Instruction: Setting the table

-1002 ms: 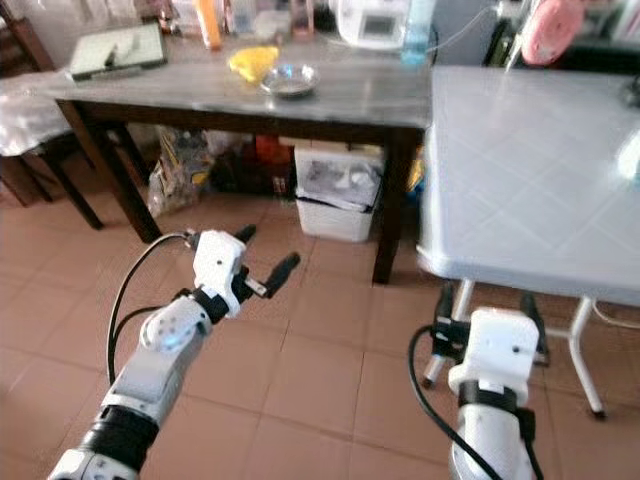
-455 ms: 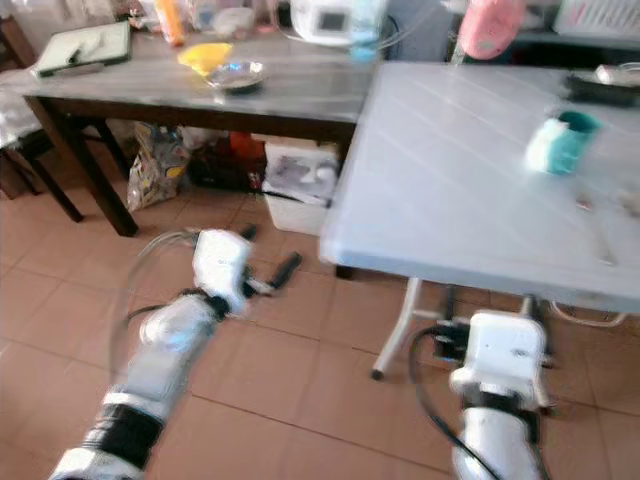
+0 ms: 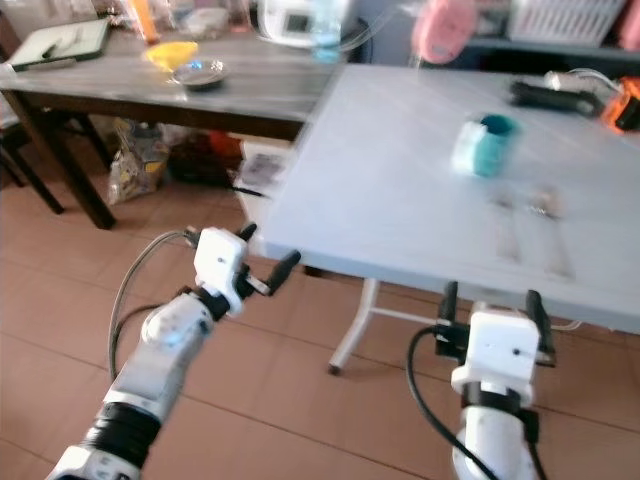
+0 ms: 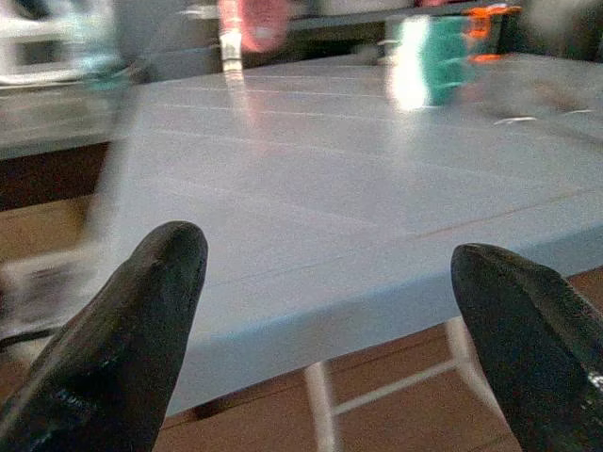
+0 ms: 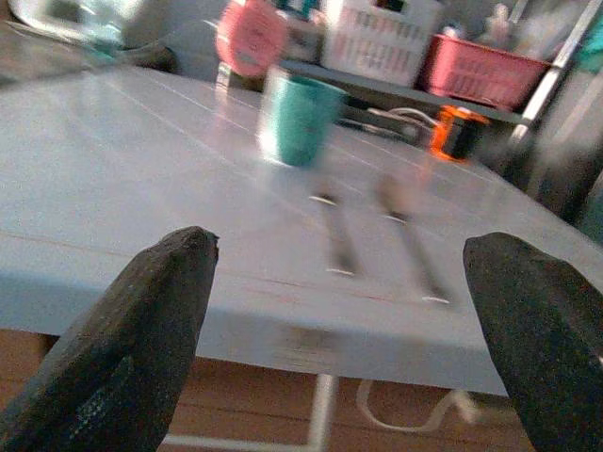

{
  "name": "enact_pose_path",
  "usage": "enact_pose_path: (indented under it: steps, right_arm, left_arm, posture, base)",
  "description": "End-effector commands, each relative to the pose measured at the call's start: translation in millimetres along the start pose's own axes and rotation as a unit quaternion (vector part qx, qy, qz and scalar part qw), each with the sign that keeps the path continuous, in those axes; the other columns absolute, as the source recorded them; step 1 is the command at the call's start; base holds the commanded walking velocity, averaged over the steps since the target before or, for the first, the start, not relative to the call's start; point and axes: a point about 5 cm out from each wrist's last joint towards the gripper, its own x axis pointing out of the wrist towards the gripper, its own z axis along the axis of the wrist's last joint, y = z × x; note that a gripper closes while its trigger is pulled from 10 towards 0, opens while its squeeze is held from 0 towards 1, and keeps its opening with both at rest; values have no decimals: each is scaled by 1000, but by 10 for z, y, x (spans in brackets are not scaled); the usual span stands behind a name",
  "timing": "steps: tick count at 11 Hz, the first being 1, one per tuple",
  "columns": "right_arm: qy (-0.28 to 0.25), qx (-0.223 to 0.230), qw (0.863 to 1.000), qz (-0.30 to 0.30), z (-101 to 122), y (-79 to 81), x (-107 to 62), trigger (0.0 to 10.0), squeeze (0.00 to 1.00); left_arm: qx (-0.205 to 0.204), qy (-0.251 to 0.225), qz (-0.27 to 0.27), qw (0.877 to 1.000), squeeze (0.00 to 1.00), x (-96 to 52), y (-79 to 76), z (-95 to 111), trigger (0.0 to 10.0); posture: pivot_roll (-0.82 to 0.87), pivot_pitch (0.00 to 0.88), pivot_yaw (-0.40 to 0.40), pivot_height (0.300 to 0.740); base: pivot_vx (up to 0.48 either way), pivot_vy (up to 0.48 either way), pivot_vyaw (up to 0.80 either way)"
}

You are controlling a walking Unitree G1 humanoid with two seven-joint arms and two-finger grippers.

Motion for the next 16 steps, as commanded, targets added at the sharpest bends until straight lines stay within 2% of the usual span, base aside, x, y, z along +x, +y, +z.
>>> enact_pose_path:
  steps: [1,3,4,8,11,16]
  right_arm:
    - [-7,6,1000,6,34,41,7,10000,0]
    - [-9,7,1000,6,43,57,21,10000,0]
    - [-8,8,1000,6,36,58,24,10000,0]
    - [-10,16,1000,-2,48,82,58,10000,0]
    - [-20,15,1000,-2,72,78,125,10000,0]
    - [-24,16,1000,8,89,120,140,10000,0]
  left_arm:
    - [14,-6,5,1000,0,-7,55,59,10000]
    - [15,-5,7,1000,0,-19,70,53,10000]
    - [6,-7,4,1000,0,-3,57,60,10000]
    - [15,-19,1,1000,0,66,72,137,10000]
    - [24,-25,18,999,0,134,197,210,10000]
    - [-12,-31,-13,999,0,142,77,182,10000]
  posture:
    - [-4,72,51,740]
    - [-1,76,53,740]
    - [-3,80,59,740]
    - [2,88,75,740]
    - [7,84,74,740]
    - [-1,84,67,740]
  base:
    - [0,-480,0]
    - [0,-480,0]
    - [0,0,0]
    - [0,0,0]
    - [0,0,0]
    - [254,0,0]
